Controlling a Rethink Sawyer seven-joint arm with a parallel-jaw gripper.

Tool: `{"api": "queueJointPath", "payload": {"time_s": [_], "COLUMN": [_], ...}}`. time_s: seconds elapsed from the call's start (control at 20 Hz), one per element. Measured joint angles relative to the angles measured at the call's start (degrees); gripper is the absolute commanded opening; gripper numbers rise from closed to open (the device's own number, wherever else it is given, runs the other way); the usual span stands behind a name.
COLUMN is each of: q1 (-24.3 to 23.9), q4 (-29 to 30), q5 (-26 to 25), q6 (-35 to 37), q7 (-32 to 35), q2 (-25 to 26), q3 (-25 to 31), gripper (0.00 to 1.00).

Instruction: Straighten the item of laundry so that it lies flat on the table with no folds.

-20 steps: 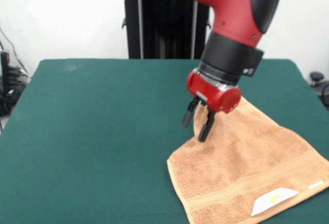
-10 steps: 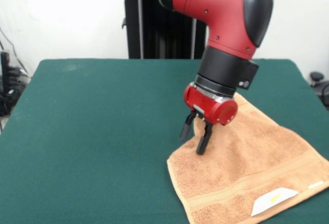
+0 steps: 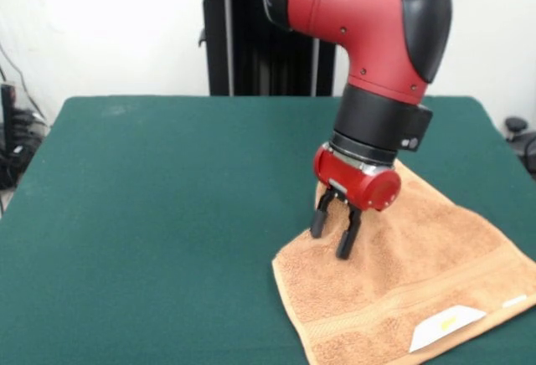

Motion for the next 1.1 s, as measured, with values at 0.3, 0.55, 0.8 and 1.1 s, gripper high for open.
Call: {"api": "queueJointPath", "payload": {"time_s": [0.3, 0.55, 0.8, 1.1], "q1": [0.9, 3.3, 5.8, 7.8], "q4": [-0.1, -0.1, -0.1, -0.1], "q5": [0.2, 1.4, 2.6, 3.6], "q6": [-0.3, -0.3, -0.3, -0.3], "q7": [0.0, 0.0, 0.0, 0.0], "q2": [1.6, 2.4, 3.3, 4.7], "q3": [0.1, -2.0, -4.0, -5.9], "gripper": [1.0, 1.0, 0.0, 0.0]}}
